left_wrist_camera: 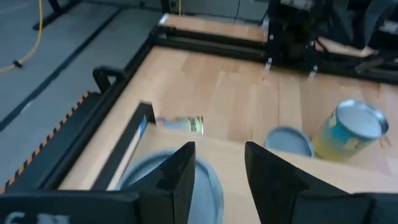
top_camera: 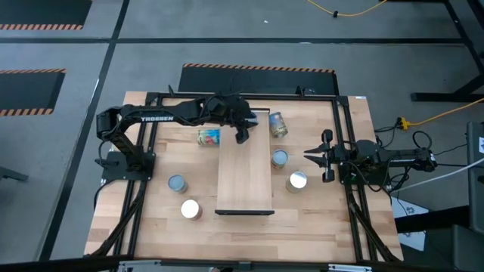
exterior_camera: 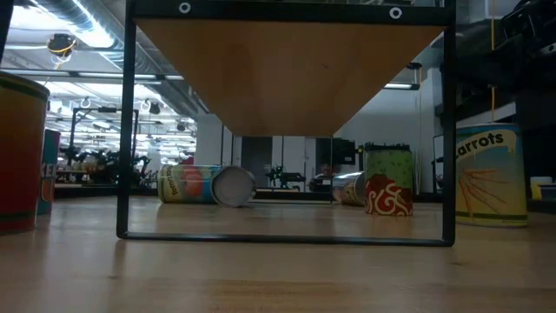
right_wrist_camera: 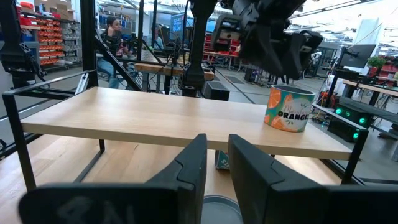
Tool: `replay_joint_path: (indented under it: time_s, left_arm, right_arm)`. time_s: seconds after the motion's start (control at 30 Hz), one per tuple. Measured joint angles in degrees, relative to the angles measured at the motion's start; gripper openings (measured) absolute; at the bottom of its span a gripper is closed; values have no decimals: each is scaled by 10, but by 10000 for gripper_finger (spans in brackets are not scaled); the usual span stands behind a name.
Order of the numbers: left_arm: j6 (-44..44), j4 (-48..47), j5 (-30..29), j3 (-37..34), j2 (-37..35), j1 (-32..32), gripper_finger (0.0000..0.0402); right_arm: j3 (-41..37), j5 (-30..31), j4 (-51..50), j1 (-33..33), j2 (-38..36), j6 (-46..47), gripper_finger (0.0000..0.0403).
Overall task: Pick and place cans onto a shelf
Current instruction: Put the canned orange on the shelf
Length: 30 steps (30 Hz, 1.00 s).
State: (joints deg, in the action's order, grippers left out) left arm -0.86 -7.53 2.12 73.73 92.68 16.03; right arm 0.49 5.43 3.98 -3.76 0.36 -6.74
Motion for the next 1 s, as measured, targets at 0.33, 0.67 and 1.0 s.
replay_joint_path:
  time_s: [0.33, 0.67, 1.0]
  left_arm:
    - [11, -3, -67, 0, -49, 7, 130]
    - [32, -146, -148, 0, -133, 11, 129]
    - [29, -330, -148, -1, -141, 10, 129]
  right_arm:
    - [0, 0, 0, 0, 0, 0, 72]
    - [0, 0, 4, 0, 0, 0, 72]
    - [0, 2, 112, 0, 0, 68, 72]
